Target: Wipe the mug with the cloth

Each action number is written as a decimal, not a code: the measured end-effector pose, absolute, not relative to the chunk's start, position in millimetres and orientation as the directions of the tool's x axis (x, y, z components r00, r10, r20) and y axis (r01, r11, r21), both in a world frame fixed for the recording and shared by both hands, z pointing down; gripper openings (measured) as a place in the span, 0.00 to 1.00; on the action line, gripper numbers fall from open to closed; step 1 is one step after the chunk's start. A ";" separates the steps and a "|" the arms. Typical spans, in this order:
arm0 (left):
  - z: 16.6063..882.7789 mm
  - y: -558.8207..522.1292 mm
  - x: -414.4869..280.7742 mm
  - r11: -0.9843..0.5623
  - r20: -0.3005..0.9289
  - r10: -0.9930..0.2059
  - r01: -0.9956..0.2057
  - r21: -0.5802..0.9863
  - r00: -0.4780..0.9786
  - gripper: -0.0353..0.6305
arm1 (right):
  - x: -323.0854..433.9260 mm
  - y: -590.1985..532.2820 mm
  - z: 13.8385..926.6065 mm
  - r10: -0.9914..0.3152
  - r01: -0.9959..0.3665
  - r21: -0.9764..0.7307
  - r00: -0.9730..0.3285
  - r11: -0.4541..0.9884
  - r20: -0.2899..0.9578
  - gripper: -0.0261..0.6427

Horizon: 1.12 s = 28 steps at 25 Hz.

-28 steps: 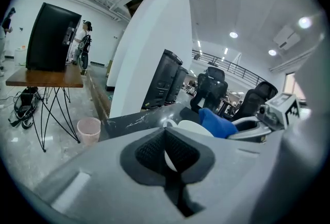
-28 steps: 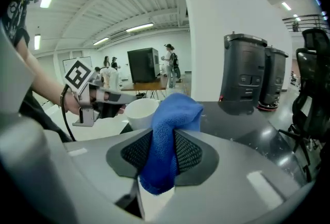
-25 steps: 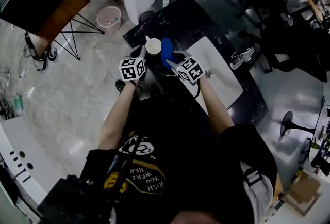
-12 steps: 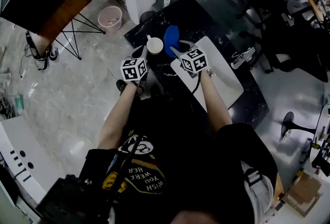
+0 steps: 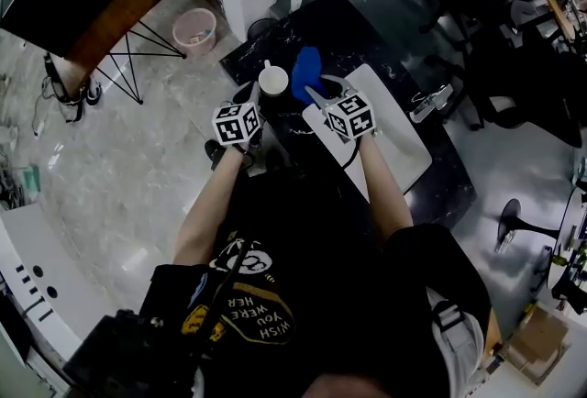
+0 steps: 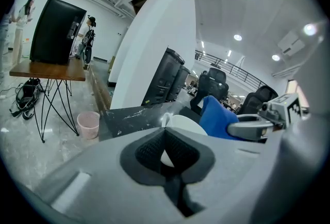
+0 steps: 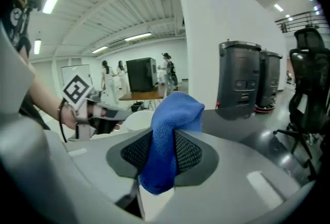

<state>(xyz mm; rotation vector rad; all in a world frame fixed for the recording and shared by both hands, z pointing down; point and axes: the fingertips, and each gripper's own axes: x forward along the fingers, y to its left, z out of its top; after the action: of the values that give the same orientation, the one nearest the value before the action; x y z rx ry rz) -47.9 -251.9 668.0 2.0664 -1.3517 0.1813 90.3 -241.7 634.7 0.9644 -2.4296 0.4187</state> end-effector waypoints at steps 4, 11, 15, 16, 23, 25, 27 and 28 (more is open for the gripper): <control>668.3 -250.5 -48.1 -0.240 0.447 -0.771 -0.857 0.457 0.454 0.06 | 68.5 -225.1 660.0 -0.441 -0.665 -0.112 -0.602 0.738 0.666 0.22; 666.3 -249.8 -45.9 -0.249 0.443 -0.767 -0.852 0.461 0.464 0.06 | 45.4 -182.7 652.7 -0.303 -0.529 -0.173 -0.690 0.831 0.658 0.22; 664.6 -250.7 -47.9 -0.249 0.438 -0.771 -0.851 0.462 0.463 0.06 | 81.3 -239.8 643.0 -0.496 -0.716 -0.143 -0.599 0.683 0.628 0.22; 664.5 -250.1 -47.8 -0.247 0.438 -0.771 -0.850 0.464 0.463 0.06 | 82.1 -240.6 649.0 -0.489 -0.717 -0.129 -0.584 0.685 0.648 0.22; 664.1 -246.7 -47.1 -0.242 0.441 -0.767 -0.847 0.473 0.466 0.06 | 37.6 -160.3 668.8 -0.225 -0.449 -0.159 -0.686 0.879 0.692 0.22; 663.3 -247.4 -47.3 -0.244 0.441 -0.767 -0.846 0.473 0.467 0.06 | 51.8 -179.8 655.1 -0.307 -0.517 -0.155 -0.695 0.842 0.651 0.22; 662.8 -248.0 -47.6 -0.245 0.439 -0.767 -0.846 0.474 0.468 0.06 | 72.9 -212.2 635.7 -0.428 -0.614 -0.133 -0.673 0.778 0.603 0.22; 662.8 -248.5 -47.7 -0.245 0.438 -0.767 -0.845 0.475 0.468 0.06 | 82.9 -227.9 628.1 -0.481 -0.657 -0.119 -0.651 0.744 0.588 0.22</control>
<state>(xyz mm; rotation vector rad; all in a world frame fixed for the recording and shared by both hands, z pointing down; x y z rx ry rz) -47.7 -248.5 662.8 2.0489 -1.3340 0.1494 82.9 -227.9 628.1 0.8572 -2.4073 0.4385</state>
